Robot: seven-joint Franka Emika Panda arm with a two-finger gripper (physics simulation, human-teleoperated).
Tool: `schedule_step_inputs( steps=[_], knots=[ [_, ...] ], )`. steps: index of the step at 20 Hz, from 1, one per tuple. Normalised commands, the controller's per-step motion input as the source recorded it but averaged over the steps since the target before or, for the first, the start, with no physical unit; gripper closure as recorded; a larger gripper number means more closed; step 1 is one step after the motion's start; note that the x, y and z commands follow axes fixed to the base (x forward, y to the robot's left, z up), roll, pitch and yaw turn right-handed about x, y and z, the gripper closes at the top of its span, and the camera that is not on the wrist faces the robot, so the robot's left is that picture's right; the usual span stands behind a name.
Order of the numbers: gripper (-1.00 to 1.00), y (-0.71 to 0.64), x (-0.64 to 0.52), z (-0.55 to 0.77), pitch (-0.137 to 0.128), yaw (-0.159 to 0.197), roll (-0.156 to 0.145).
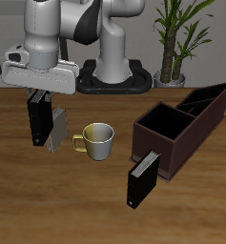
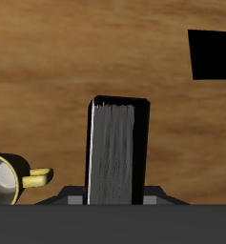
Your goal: Place the right black book into the left desk caddy's front compartment
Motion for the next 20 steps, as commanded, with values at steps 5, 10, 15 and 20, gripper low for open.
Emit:
schedule_step_inputs(
  steps=[5,10,15,20],
  knots=[
    [1.0,0.14,-0.2,0.41,-0.044,-0.045,-0.023],
    [1.0,0.3,-0.31,0.37,-0.058,-0.016,-0.008],
    [1.0,0.42,-0.37,0.43,-0.042,-0.027,0.028],
    [1.0,0.32,-0.3,0.32,-0.017,-0.081,-0.015]
  ],
)
